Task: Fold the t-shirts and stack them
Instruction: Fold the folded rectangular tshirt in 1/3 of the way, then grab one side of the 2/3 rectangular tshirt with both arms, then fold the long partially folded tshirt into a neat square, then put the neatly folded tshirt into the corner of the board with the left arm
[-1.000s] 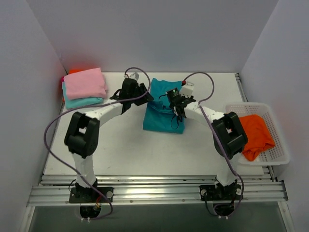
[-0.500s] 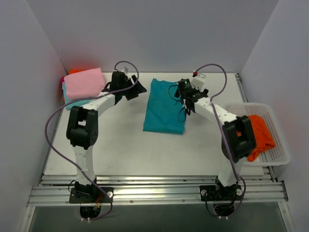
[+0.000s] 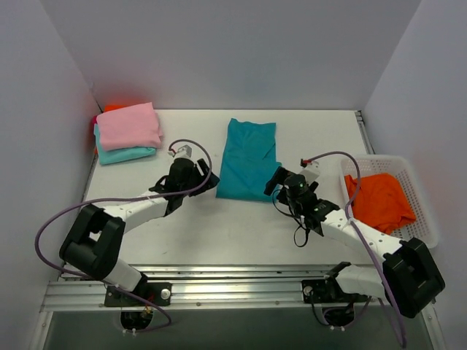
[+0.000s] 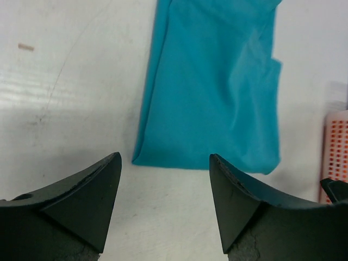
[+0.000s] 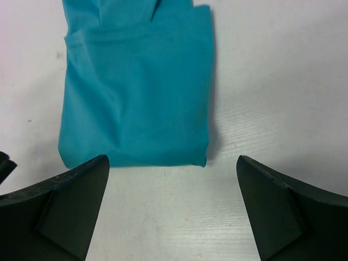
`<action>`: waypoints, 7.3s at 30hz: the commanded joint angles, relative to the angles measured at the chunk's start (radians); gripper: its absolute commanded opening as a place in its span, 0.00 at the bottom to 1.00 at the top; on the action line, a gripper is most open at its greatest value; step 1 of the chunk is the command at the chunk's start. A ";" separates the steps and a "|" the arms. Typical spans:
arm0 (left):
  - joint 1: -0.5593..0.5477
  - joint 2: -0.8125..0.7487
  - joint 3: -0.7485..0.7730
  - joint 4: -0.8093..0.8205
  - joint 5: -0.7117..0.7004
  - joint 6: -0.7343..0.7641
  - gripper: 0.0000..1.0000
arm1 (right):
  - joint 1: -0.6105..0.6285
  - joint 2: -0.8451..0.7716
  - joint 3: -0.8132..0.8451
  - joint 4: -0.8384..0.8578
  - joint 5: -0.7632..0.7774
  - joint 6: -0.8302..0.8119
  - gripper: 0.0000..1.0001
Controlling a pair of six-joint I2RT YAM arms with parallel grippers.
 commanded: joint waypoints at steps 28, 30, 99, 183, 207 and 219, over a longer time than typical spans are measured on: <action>-0.035 0.309 0.065 0.284 0.094 -0.035 0.02 | -0.073 0.471 -0.033 0.373 -0.213 0.059 0.00; -0.047 0.280 0.044 0.289 0.086 -0.026 0.02 | -0.069 0.427 -0.039 0.337 -0.198 0.055 0.00; 0.286 0.336 0.589 -0.199 0.151 0.148 0.91 | -0.296 0.632 0.812 -0.133 -0.121 -0.099 1.00; 0.686 0.838 1.877 -1.065 0.093 0.485 0.02 | -0.506 0.689 0.619 0.040 -0.414 -0.073 1.00; 0.815 0.573 1.420 -0.839 -0.187 0.307 0.94 | -0.500 0.755 0.660 0.050 -0.451 -0.097 1.00; 0.423 0.000 0.845 -0.581 -0.297 0.347 0.94 | -0.218 0.548 0.671 0.100 -0.338 -0.319 1.00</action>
